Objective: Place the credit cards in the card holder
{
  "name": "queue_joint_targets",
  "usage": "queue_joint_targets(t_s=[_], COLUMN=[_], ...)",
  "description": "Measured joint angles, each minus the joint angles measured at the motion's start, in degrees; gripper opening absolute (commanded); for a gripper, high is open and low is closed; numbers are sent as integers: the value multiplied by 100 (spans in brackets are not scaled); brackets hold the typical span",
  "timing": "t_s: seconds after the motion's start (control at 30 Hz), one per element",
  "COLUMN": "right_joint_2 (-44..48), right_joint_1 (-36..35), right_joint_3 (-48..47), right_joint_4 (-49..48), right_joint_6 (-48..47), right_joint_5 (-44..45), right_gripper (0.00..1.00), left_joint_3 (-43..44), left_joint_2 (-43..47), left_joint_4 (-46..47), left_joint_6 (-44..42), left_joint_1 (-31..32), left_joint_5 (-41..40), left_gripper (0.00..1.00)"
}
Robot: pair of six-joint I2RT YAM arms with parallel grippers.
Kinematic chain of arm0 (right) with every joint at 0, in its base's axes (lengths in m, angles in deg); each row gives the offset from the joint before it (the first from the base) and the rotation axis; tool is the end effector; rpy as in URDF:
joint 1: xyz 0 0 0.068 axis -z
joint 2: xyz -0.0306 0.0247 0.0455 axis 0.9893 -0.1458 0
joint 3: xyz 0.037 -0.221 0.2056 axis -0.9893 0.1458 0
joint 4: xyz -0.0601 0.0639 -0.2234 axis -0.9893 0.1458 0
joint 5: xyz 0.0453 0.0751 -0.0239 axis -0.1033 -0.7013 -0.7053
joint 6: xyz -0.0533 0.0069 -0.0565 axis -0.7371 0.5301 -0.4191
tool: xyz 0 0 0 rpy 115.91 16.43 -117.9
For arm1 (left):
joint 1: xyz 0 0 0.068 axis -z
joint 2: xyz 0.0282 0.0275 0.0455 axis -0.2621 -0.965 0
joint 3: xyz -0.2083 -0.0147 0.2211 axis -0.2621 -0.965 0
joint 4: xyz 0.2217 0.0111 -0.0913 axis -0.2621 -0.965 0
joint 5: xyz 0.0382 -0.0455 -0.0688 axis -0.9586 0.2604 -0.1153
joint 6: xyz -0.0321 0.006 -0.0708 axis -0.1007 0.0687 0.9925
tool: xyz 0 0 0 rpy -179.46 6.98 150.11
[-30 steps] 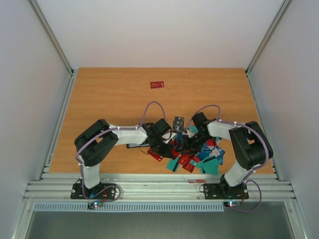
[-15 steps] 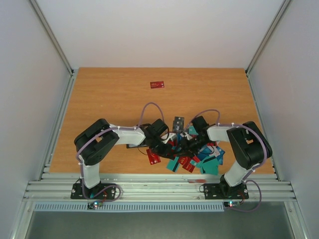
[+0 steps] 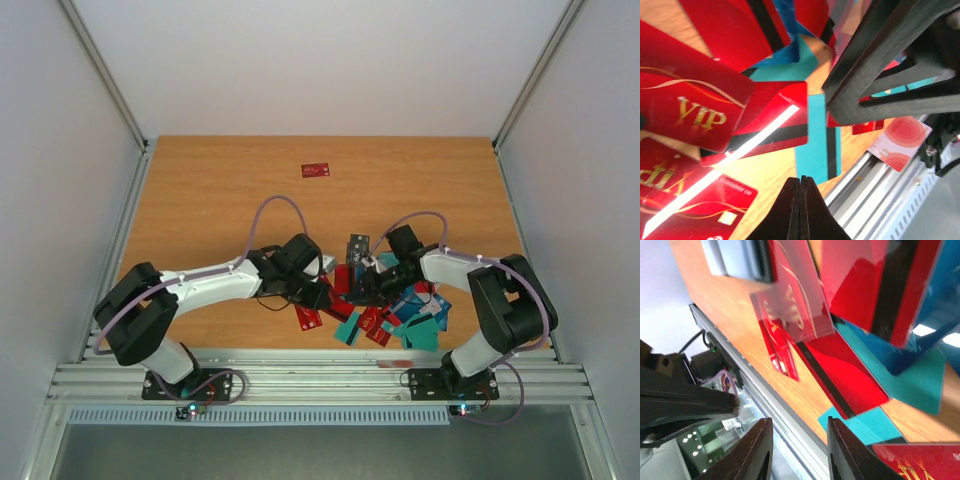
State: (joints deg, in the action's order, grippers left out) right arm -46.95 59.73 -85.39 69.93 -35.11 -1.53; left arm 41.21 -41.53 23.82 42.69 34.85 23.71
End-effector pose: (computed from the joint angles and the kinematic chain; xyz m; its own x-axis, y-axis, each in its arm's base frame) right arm 0.1949 0.1373 0.1596 -0.8865 -0.3807 -0.2629 -0.4244 0.4427 0.7899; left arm 0.1682 -0.2461 0.2015 -0.8810 0.3925 -0.2641 0.4708 0.6727 -0.5708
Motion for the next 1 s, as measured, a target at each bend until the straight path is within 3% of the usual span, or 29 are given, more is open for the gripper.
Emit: queue_joint_targets(t_s=[0.43, 1.0], right_joint_2=[-308, -382], right_joint_1=[-31, -243], right_joint_3=[-922, -914], right_joint_4=[802, 1161], right_joint_6=[-361, -422], right_joint_5=[841, 1309], right_gripper=[32, 37], left_joint_3=[26, 424], left_joint_2=[-479, -1043], left_joint_4=[-688, -599], left_joint_6=[-28, -315], left_joint_1=[-90, -101], left_joint_5=[-975, -909], left_gripper=[0, 0])
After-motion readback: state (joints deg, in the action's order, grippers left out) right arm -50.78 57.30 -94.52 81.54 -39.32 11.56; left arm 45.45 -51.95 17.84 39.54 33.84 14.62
